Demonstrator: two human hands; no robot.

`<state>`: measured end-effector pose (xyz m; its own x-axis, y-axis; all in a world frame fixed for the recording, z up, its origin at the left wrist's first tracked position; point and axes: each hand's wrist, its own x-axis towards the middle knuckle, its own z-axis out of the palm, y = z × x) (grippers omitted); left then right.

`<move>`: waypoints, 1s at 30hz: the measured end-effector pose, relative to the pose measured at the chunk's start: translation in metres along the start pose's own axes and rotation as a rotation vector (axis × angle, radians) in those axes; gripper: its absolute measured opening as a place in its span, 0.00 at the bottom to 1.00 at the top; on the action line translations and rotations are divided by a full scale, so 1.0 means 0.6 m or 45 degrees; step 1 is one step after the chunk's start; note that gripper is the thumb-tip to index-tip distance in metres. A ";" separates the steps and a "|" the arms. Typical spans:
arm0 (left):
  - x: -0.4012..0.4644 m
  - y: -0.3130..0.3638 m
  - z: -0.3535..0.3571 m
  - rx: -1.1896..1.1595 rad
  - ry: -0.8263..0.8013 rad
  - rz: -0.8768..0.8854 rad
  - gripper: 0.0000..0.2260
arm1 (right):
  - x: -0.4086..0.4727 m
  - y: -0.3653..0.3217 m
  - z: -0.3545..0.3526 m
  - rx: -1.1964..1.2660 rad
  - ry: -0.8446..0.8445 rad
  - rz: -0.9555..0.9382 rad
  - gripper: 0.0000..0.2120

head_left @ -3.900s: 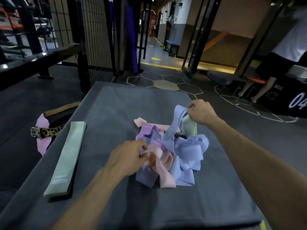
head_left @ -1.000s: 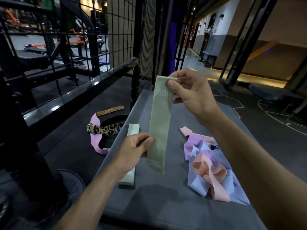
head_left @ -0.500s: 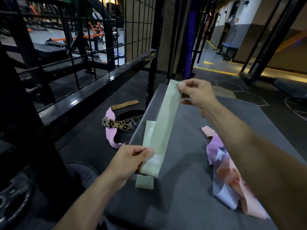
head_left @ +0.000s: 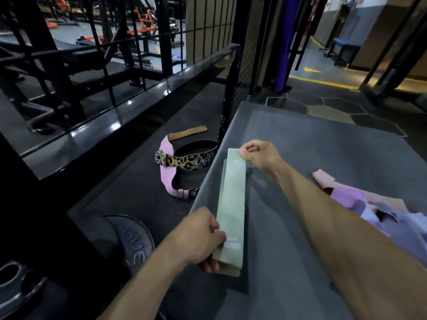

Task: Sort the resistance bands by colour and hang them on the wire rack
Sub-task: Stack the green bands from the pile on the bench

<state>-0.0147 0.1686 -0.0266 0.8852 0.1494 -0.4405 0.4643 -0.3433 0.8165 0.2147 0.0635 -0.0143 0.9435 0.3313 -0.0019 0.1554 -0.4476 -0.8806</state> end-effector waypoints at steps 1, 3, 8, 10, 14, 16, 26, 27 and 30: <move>0.001 0.002 -0.001 0.066 -0.006 -0.001 0.06 | 0.005 0.011 0.006 -0.018 -0.009 0.011 0.01; 0.003 0.007 -0.003 0.171 -0.027 0.001 0.04 | 0.013 0.033 0.015 -0.005 -0.009 0.040 0.03; 0.004 0.015 -0.003 0.408 -0.067 0.029 0.03 | 0.027 0.064 0.037 0.026 0.077 0.061 0.09; 0.006 0.014 -0.004 0.443 -0.054 0.032 0.03 | 0.030 0.068 0.042 0.023 0.082 0.038 0.09; 0.011 0.012 0.002 0.460 -0.055 0.028 0.03 | 0.032 0.073 0.043 -0.026 0.076 0.020 0.07; 0.013 0.010 0.005 0.475 -0.038 0.032 0.03 | 0.033 0.075 0.042 -0.050 0.085 0.018 0.08; 0.021 0.007 -0.002 0.746 0.051 0.074 0.04 | 0.033 0.082 0.040 -0.106 0.115 0.043 0.08; 0.023 0.006 -0.004 0.753 0.058 0.082 0.04 | 0.032 0.082 0.039 -0.108 0.110 0.055 0.10; 0.023 0.006 -0.007 0.760 0.118 0.127 0.02 | 0.027 0.080 0.033 -0.161 0.095 0.062 0.18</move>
<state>-0.0008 0.1736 -0.0282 0.9348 0.1609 -0.3166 0.3065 -0.8160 0.4901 0.2314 0.0638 -0.0662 0.9692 0.2461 -0.0040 0.1400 -0.5643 -0.8136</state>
